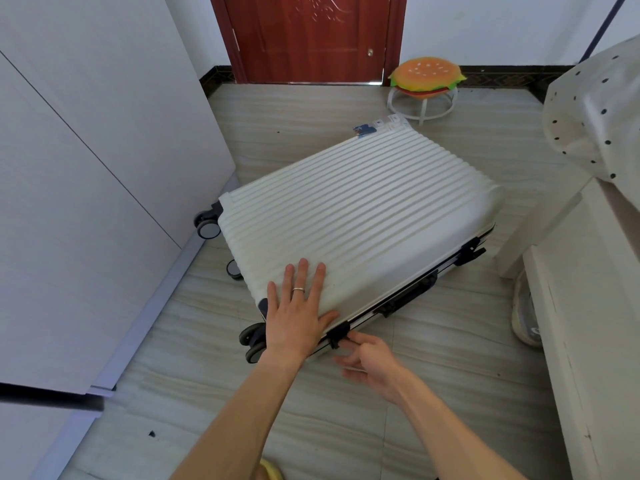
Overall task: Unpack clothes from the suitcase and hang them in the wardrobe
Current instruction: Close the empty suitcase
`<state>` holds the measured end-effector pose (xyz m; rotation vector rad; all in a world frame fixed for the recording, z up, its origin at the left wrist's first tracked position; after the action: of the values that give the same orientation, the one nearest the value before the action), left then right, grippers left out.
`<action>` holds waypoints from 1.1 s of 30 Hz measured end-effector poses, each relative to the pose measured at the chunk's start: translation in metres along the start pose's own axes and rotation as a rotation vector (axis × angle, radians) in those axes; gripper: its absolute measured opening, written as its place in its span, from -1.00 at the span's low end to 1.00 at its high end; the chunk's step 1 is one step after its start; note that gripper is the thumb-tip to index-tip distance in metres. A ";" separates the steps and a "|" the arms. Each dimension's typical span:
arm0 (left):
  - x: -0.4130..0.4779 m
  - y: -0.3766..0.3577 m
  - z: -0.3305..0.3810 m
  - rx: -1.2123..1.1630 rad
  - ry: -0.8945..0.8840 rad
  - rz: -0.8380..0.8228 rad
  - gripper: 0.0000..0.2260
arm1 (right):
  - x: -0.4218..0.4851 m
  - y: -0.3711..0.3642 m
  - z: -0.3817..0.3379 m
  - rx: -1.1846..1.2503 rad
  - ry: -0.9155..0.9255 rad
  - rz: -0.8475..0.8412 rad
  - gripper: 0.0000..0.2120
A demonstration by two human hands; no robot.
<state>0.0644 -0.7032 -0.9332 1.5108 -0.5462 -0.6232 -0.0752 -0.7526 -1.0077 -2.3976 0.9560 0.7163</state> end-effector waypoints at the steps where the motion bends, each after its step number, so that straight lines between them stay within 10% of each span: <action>1: 0.000 -0.001 -0.002 0.013 -0.012 0.011 -0.24 | -0.001 0.002 -0.002 -0.027 0.006 -0.005 -0.40; 16: -0.007 0.014 -0.130 0.230 0.170 -0.186 -0.20 | -0.010 0.104 -0.018 0.123 0.136 0.516 -0.57; 33: 0.006 0.012 0.105 0.042 -0.110 -0.019 -0.29 | -0.025 0.097 -0.022 0.655 0.075 0.508 -0.55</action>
<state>-0.0022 -0.7844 -0.9218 1.5288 -0.6332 -0.7170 -0.1547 -0.8162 -0.9969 -1.6313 1.5703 0.3842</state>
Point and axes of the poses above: each hand's wrist, its own x-axis towards the middle knuckle, its own y-axis out of the back of the hand, z = x × y, the point moved 6 cm from there along x, towards the middle knuckle, and after that the axes turned 13 degrees about y, right-handed, at the moved point
